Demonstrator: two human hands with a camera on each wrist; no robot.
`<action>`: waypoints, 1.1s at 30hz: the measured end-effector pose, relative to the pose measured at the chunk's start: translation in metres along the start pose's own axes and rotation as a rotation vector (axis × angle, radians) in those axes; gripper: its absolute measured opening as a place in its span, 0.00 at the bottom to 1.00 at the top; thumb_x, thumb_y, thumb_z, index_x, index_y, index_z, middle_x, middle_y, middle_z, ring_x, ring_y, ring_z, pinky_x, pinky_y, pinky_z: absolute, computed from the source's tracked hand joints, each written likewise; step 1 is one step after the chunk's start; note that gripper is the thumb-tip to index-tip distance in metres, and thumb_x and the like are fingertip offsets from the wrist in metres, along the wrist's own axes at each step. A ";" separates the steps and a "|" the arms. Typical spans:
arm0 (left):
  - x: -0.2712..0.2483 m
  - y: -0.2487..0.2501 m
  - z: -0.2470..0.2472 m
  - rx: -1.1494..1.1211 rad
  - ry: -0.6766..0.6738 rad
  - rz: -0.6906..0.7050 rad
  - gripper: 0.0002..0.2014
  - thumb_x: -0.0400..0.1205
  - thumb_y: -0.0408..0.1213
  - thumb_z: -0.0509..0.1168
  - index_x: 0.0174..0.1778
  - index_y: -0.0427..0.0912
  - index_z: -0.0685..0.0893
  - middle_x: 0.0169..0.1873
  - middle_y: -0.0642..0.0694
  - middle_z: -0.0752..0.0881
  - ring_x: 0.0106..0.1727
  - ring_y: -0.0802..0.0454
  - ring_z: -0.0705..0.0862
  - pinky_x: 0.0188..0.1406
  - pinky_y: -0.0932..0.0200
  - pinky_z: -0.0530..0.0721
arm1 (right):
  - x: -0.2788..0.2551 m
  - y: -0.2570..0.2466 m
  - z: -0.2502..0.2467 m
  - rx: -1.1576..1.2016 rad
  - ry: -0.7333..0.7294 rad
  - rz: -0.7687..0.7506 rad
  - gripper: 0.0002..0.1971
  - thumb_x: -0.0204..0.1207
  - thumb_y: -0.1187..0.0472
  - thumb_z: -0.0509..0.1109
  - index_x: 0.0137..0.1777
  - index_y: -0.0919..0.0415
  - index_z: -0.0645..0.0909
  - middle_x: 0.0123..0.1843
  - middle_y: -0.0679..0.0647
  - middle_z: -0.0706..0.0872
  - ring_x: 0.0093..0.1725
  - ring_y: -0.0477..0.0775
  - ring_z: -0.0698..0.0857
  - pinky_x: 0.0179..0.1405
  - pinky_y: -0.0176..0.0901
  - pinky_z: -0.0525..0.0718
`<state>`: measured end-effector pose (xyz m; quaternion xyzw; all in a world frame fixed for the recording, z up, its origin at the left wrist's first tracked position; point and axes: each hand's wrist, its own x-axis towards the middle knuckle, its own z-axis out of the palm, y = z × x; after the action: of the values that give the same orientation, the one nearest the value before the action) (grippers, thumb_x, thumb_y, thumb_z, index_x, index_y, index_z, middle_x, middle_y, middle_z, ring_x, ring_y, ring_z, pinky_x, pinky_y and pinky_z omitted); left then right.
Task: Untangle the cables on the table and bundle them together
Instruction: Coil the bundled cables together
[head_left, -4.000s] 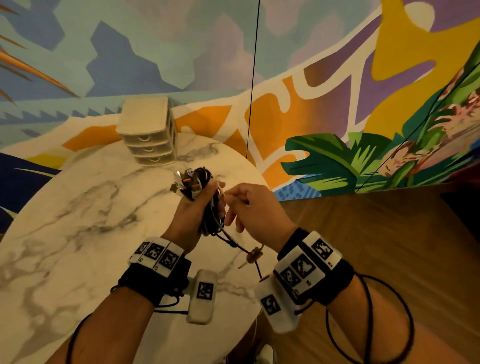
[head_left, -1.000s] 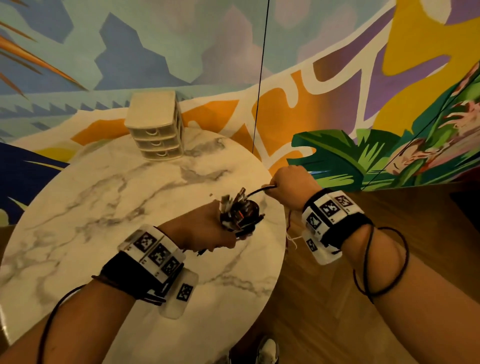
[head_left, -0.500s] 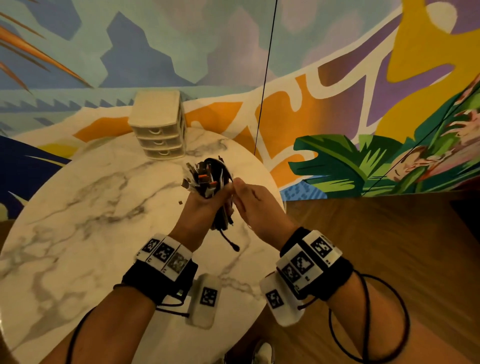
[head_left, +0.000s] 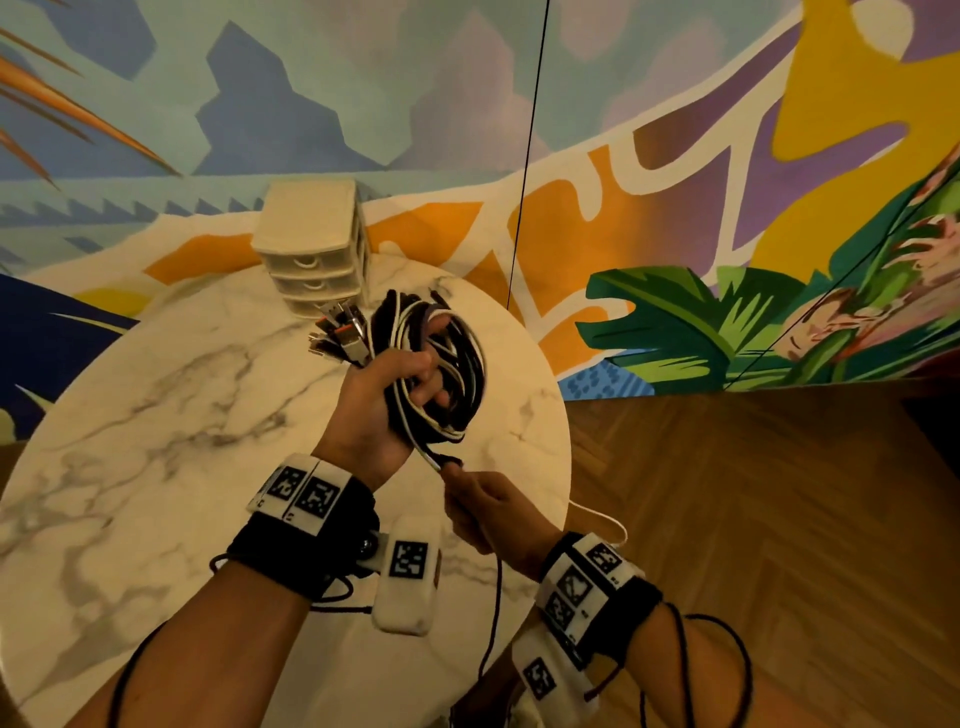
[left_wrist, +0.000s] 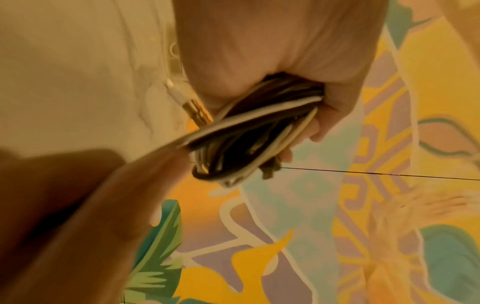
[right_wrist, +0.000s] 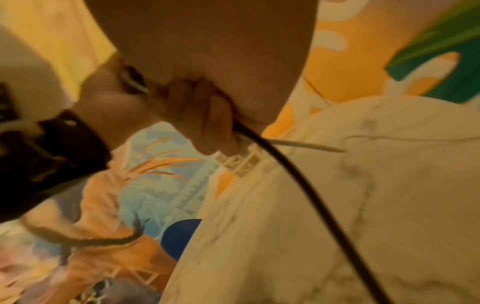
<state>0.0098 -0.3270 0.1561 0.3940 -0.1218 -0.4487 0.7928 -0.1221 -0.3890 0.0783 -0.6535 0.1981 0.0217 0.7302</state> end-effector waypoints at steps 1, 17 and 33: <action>-0.002 0.001 -0.002 -0.008 -0.054 -0.024 0.29 0.65 0.29 0.67 0.65 0.29 0.75 0.27 0.49 0.69 0.22 0.57 0.67 0.29 0.62 0.76 | 0.002 0.005 -0.006 0.019 -0.022 0.033 0.24 0.83 0.46 0.56 0.24 0.52 0.69 0.23 0.50 0.63 0.20 0.47 0.60 0.21 0.41 0.58; -0.022 0.004 -0.011 1.625 -0.449 -0.056 0.10 0.70 0.35 0.69 0.34 0.57 0.77 0.33 0.59 0.81 0.39 0.67 0.80 0.39 0.74 0.75 | 0.025 -0.082 -0.089 -0.898 -0.045 0.193 0.20 0.85 0.52 0.59 0.30 0.57 0.75 0.27 0.50 0.73 0.26 0.47 0.68 0.29 0.40 0.67; 0.004 -0.020 -0.016 1.728 0.065 0.167 0.17 0.78 0.50 0.63 0.56 0.43 0.83 0.41 0.49 0.86 0.43 0.47 0.84 0.45 0.55 0.81 | 0.023 -0.096 -0.054 -0.804 0.292 -0.093 0.17 0.87 0.56 0.51 0.41 0.59 0.77 0.32 0.44 0.73 0.32 0.44 0.71 0.30 0.38 0.65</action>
<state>0.0085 -0.3277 0.1296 0.8605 -0.4257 -0.1276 0.2492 -0.0873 -0.4604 0.1583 -0.8906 0.2455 -0.0285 0.3817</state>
